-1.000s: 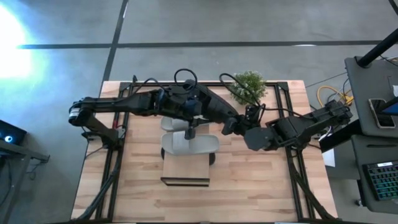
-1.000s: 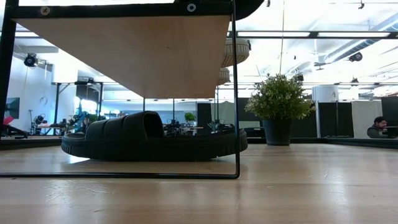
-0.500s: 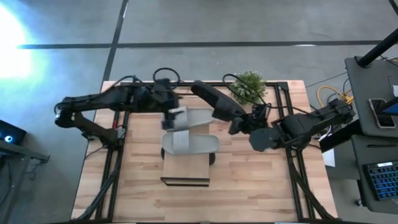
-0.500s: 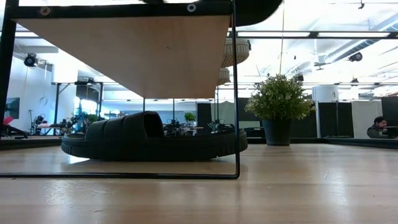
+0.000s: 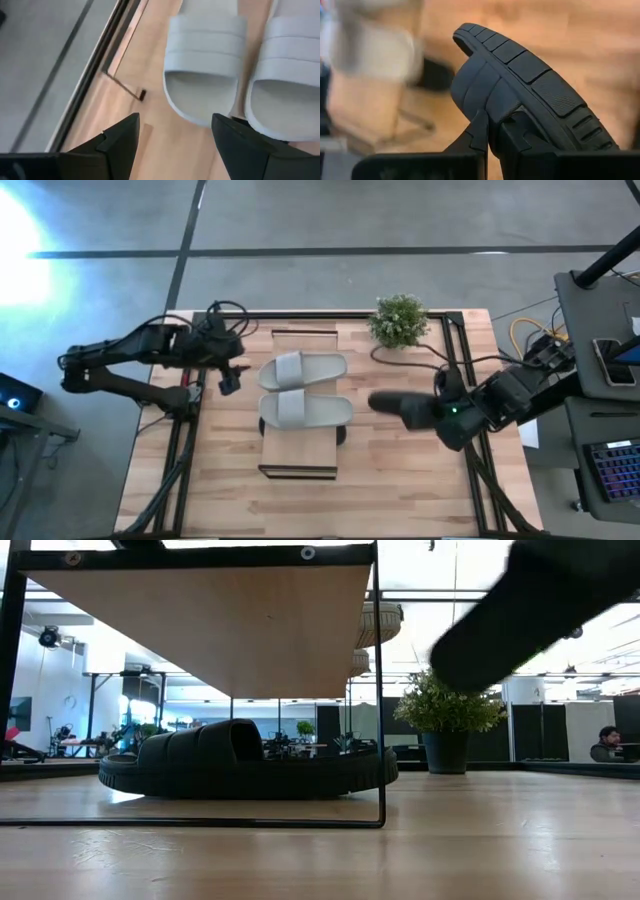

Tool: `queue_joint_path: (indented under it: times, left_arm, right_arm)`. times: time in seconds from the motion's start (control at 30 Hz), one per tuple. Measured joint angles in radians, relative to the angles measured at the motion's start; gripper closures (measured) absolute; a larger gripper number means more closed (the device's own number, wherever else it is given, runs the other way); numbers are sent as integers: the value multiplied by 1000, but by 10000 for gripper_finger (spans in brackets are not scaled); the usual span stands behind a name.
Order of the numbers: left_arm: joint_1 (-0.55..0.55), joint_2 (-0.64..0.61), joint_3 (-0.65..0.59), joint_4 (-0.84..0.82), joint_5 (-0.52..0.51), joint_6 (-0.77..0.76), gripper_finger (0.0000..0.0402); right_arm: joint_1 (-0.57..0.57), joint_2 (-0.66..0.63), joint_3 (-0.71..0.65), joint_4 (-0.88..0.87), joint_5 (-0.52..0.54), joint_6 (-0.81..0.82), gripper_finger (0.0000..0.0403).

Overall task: Pick and place slides into the shelf
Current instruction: Move the black slide under the shelf

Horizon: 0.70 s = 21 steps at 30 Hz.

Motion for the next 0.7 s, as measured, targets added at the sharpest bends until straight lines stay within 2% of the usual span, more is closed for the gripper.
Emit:
queue_joint_path:
  times: [0.1,0.17,0.33,0.43,0.63,0.7]
  left_arm:
    - [0,-40,-55,-1,33,-45,168]
    - [0,-57,-78,6,102,-64,168]
    - [0,-53,-107,7,255,-117,168]
    - [-3,-43,-106,21,267,-140,168]
    - [-3,-53,-104,23,274,-141,168]
    - [-3,-59,-104,23,274,-141,168]
  right_arm:
    - [0,-24,0,16,-147,-44,390]
    - [0,-41,9,12,-205,-63,390]
    - [0,-113,40,22,-230,-68,390]
    - [-1,-148,41,23,-261,-51,390]
    - [-1,-164,27,26,-481,-33,390]
    - [0,-157,21,55,-514,-53,390]
